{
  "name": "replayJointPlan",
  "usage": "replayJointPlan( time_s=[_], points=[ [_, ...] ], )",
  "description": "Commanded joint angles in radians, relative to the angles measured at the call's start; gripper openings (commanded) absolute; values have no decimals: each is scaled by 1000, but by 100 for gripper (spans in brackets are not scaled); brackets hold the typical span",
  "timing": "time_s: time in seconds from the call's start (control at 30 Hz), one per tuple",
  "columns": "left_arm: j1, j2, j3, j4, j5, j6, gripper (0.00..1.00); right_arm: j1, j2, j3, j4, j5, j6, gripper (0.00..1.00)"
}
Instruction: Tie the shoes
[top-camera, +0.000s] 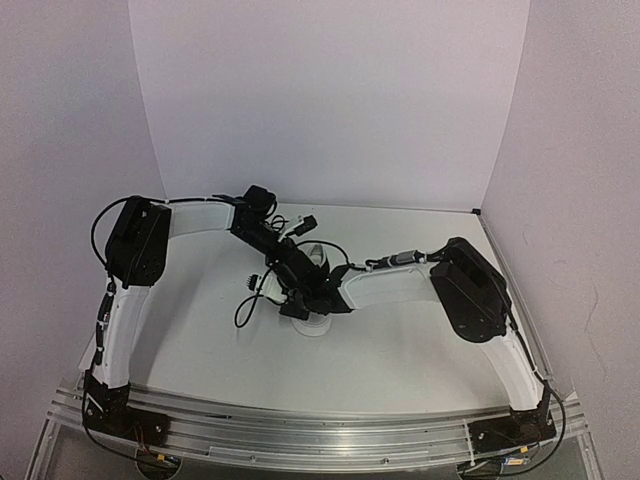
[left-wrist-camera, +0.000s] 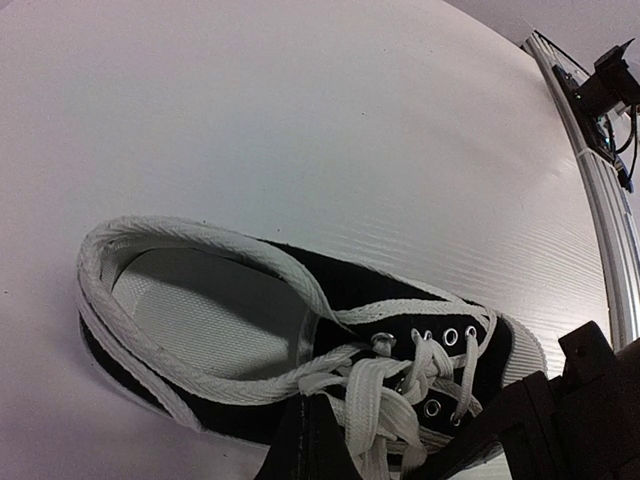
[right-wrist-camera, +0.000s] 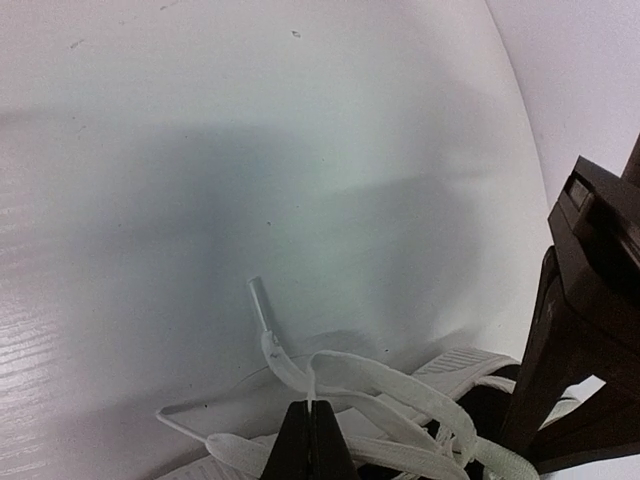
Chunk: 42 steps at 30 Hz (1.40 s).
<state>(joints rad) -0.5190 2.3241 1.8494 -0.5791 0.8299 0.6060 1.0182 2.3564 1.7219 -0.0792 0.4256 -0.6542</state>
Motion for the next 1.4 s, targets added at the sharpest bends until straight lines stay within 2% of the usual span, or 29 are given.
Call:
replayJointPlan(
  time_s=[0.0,0.2,0.43,0.8,1.2,1.27,1.37],
  points=[
    [-4,-1,60,-2,-42,22,0,-16,-117,-49,-4,-91,224,0],
    [-5,-2,65,5,-79,41,0,-59,-297,-297,203,-183,480,0],
    [-4,-2,64,-8,-99,59,0,-116,-399,-484,375,-264,687,0],
    [7,-29,57,32,-214,64,0,-181,-515,-686,421,-263,857,0],
    [71,-18,84,113,-332,66,0,-181,-532,-774,436,-271,930,0],
    [80,-22,100,75,-295,64,0,-182,-534,-775,438,-272,932,0],
    [80,-43,125,-46,-58,98,5,-181,-528,-747,438,-282,915,0]
  ],
)
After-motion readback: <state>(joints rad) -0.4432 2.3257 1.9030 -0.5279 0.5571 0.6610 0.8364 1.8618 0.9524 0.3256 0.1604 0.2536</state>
